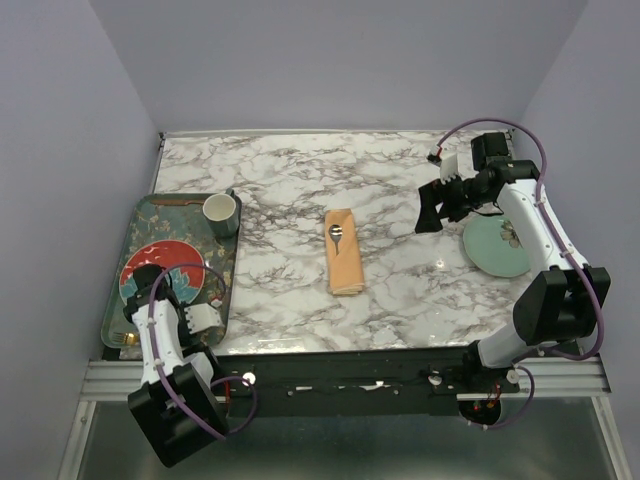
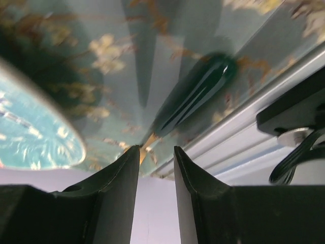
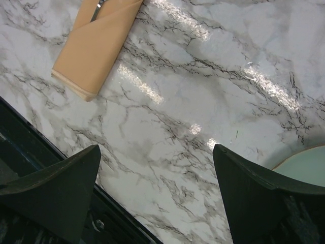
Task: Fold the napkin into a case and place the utensils inside
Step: Pick up the fork from the corner of the board.
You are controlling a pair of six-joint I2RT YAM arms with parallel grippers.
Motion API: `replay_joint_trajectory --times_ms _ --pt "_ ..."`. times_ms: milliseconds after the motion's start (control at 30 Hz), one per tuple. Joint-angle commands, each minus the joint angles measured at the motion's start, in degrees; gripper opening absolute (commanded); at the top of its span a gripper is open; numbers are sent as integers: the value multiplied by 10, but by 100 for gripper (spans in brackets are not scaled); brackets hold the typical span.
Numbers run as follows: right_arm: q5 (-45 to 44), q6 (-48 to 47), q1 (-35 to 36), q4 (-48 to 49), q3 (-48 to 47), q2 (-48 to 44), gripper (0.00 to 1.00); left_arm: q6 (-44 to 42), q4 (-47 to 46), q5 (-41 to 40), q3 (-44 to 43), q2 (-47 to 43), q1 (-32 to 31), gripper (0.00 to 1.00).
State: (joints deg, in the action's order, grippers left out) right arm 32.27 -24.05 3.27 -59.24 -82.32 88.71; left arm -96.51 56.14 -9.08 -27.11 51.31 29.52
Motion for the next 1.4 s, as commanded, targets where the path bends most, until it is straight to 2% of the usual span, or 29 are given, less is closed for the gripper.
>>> replay_joint_trajectory --times_ms 0,267,467,567,800,1000,1267,1367 --pt "-5 3 -3 -18 -15 -1 100 -37 -20 23 22 5 4 43" --pt "-11 -1 -3 -32 -31 7 100 -60 -56 40 34 38 4 42" --pt "-21 -4 -4 -40 -46 11 100 -99 -86 57 65 30 4 42" --pt "-23 -5 -4 -43 -51 14 100 -108 -66 77 61 20 4 36" --pt "-16 1 -3 -42 -54 20 100 -122 -12 129 25 -31 4 11" --pt "-8 7 -3 -39 -57 23 100 -121 5 152 -8 -64 4 1" --pt "-3 13 -3 -41 -59 24 100 -134 16 211 -55 -99 3 0" --pt "-3 13 -3 -43 -60 23 100 -101 17 229 -79 -92 3 0"
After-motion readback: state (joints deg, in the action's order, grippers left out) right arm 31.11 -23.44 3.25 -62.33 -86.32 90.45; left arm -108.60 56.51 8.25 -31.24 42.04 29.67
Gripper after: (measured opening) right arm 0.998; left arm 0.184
